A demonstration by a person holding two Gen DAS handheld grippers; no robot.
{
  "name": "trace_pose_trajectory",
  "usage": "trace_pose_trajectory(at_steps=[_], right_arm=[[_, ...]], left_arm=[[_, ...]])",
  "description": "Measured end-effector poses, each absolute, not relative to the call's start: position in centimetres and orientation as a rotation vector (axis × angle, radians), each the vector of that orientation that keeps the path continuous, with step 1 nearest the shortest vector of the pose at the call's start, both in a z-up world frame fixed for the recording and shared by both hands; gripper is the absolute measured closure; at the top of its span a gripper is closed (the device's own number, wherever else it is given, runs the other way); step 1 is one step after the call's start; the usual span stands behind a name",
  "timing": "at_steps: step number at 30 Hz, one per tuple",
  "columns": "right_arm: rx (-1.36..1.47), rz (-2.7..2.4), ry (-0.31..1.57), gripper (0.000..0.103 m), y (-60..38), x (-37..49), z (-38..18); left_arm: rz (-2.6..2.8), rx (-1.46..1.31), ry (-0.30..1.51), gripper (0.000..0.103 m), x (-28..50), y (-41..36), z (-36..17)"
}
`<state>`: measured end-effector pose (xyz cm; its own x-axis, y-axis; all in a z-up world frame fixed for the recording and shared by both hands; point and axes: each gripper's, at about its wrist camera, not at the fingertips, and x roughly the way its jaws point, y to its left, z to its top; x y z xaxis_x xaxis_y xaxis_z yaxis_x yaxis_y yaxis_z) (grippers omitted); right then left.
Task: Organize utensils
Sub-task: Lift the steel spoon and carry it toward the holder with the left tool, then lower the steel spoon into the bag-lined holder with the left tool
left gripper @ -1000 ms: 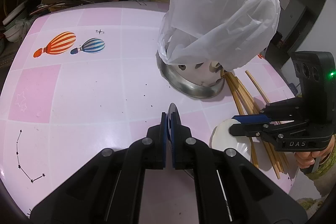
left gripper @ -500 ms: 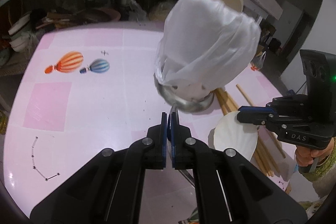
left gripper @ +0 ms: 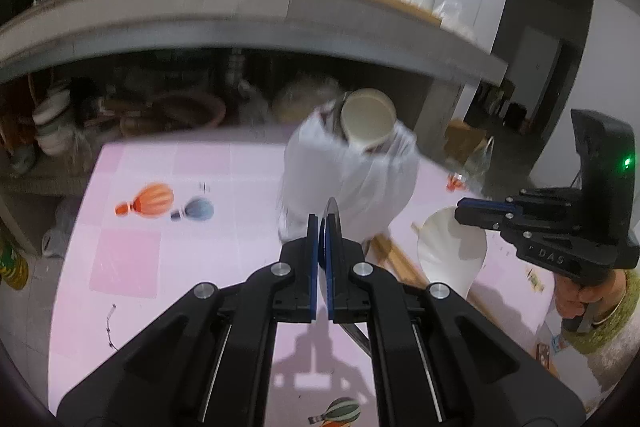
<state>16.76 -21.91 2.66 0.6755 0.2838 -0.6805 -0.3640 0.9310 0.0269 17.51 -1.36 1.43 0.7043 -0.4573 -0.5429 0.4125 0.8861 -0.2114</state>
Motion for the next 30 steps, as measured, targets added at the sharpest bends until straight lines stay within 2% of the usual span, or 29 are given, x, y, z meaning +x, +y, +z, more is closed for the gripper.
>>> trace_pose_trajectory(at_steps=[19,24,30], right_arm=[[-0.147,0.323,0.398,0.1,-24.0,17.9,19.0],[-0.14,0.332,0.366,0.1,-23.6,20.8,20.6],[-0.135,0.328,0.406,0.1,-22.7,25.4,19.2]], left_arm=[[-0.521,-0.058,0.296,0.101,18.9,-3.5,16.6],[-0.526,-0.053,0.246,0.101,21.6,-4.9,18.5],[-0.507,-0.008,0.24,0.101,24.7,-6.8,16.9]])
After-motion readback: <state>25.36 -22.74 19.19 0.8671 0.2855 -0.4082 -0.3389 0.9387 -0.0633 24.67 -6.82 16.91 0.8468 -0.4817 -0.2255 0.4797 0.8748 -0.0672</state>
